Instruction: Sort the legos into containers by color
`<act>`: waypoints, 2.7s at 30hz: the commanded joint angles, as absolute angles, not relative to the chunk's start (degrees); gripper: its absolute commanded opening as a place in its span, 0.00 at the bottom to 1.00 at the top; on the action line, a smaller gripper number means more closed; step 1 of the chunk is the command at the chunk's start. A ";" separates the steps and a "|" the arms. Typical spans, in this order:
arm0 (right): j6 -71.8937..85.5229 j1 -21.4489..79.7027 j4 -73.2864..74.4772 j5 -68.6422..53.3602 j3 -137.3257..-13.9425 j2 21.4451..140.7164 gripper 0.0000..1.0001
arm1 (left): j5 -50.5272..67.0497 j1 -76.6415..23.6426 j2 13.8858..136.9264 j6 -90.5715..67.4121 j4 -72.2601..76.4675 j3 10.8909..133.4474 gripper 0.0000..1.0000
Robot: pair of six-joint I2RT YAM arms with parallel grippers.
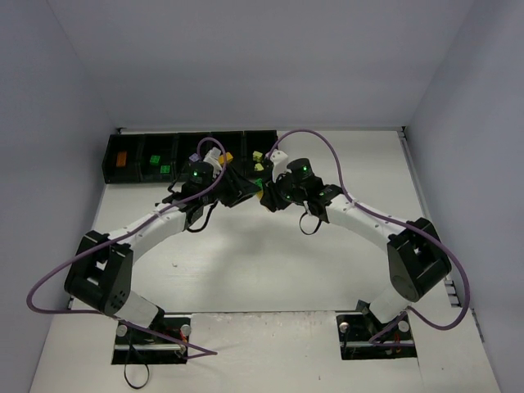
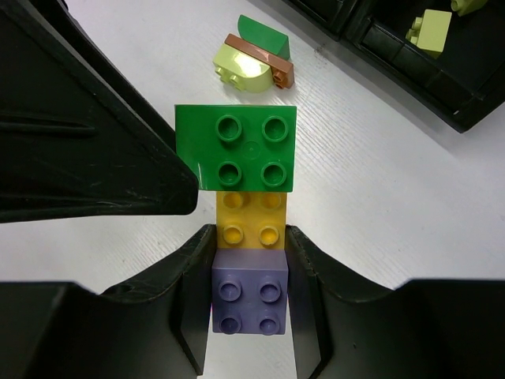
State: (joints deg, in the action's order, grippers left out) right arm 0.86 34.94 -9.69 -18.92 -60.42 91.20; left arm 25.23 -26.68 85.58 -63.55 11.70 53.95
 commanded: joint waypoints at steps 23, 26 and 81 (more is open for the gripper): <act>2.02 34.63 -14.32 -22.41 -61.61 90.88 0.00 | 26.02 -26.98 86.66 -66.62 24.52 54.93 0.29; 2.02 34.63 -14.41 -21.98 -61.52 91.23 0.00 | 25.84 -26.89 86.66 -66.62 24.61 54.84 0.22; 0.53 32.96 -10.37 -17.13 -59.32 88.68 0.00 | 21.27 12.39 110.75 -37.10 -5.44 89.38 0.47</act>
State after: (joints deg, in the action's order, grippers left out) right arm 1.19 33.34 -9.06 -15.73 -58.30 92.12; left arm 21.89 12.34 114.45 -39.75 -5.06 85.30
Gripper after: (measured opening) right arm 0.334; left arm 0.443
